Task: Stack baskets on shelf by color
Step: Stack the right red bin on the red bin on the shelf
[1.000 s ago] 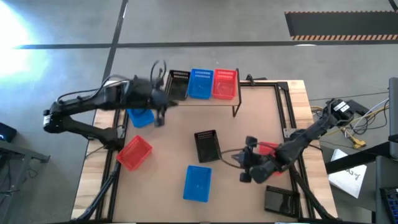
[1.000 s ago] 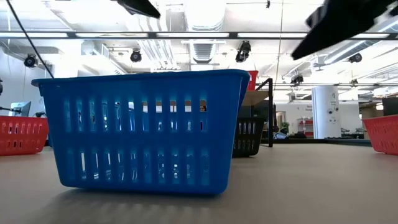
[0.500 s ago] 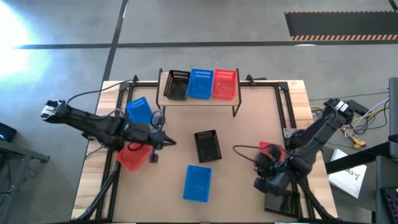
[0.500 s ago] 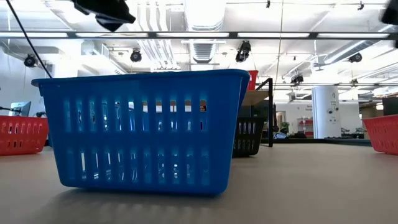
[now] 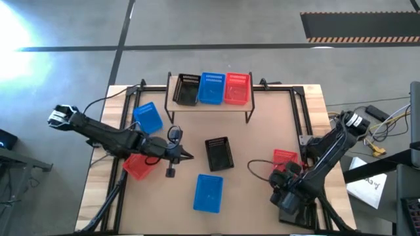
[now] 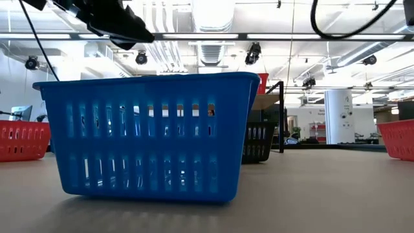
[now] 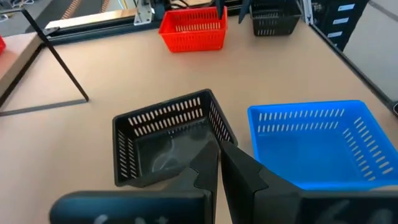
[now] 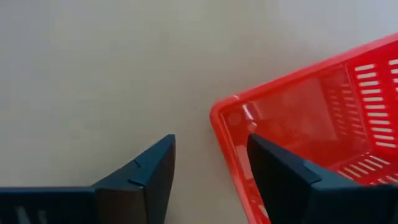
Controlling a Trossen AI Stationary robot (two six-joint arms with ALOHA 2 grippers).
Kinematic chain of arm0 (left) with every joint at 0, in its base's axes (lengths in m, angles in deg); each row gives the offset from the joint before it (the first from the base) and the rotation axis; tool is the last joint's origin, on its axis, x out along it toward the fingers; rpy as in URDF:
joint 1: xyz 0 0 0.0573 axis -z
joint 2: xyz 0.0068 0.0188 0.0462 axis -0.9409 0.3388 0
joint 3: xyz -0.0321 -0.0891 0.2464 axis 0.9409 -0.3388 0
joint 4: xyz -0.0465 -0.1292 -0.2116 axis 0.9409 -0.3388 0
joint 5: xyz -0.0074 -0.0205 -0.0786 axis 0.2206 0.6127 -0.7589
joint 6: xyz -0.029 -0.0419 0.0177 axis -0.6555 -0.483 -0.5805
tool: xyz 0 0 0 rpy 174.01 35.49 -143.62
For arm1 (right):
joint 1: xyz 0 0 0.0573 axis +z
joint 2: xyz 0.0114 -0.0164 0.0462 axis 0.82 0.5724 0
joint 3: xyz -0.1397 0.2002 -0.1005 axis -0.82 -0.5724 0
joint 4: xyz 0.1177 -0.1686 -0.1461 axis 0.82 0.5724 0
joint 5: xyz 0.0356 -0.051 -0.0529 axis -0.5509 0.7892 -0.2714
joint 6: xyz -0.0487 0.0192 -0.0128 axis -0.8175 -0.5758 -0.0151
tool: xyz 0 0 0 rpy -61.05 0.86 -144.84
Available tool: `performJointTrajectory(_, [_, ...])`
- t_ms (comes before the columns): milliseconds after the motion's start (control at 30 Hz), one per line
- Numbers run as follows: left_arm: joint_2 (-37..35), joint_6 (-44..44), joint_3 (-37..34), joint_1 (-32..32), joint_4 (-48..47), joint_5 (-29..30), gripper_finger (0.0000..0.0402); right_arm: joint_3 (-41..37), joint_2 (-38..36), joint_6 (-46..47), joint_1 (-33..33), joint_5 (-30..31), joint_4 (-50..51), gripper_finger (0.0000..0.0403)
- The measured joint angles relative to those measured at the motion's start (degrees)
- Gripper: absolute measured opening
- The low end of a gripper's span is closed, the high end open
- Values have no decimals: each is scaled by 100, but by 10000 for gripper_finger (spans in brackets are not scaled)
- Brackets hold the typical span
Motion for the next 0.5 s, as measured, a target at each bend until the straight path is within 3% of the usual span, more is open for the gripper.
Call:
performJointTrajectory(300, [201, 10, 36, 0, 189, 0, 4, 0, 665, -365, 0, -226, 753, 129])
performJointTrajectory(500, [203, 10, 36, 0, 230, 0, 4, 0, 756, -753, -13, -177, 697, 48])
